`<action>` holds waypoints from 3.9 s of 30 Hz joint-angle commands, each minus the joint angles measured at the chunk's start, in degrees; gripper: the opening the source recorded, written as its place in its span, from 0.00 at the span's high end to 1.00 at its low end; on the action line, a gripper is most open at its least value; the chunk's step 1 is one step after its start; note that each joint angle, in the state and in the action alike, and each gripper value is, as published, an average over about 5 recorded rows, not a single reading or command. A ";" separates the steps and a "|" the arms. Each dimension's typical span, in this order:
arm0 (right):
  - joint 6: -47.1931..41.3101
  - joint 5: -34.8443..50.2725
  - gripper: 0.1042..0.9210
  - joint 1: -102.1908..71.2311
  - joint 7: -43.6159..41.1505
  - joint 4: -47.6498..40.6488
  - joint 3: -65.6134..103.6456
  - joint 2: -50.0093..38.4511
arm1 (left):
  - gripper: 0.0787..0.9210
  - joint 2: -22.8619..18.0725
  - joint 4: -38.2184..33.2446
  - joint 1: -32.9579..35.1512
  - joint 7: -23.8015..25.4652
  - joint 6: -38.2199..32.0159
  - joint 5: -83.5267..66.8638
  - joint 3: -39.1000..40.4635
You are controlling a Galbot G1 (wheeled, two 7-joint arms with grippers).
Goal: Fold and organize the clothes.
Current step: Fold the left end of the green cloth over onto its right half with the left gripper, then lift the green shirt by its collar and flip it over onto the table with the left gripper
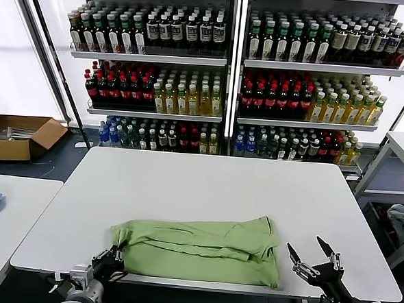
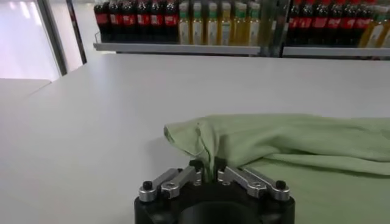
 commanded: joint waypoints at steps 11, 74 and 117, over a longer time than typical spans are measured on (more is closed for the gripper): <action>-0.16 0.43 0.12 1.46 0.37 0.57 -1.77 -0.30 | 0.98 22.82 9.71 -4.36 7.08 -1.73 -14.15 -28.07; 0.44 -3.06 0.12 -0.63 0.37 0.53 1.20 3.62 | 0.46 -3.74 -14.09 -4.73 3.26 5.50 -11.59 15.05; 1.14 -2.56 0.12 -1.31 0.16 0.98 -0.18 2.97 | 0.12 7.85 8.54 -14.98 7.19 8.80 -15.93 2.04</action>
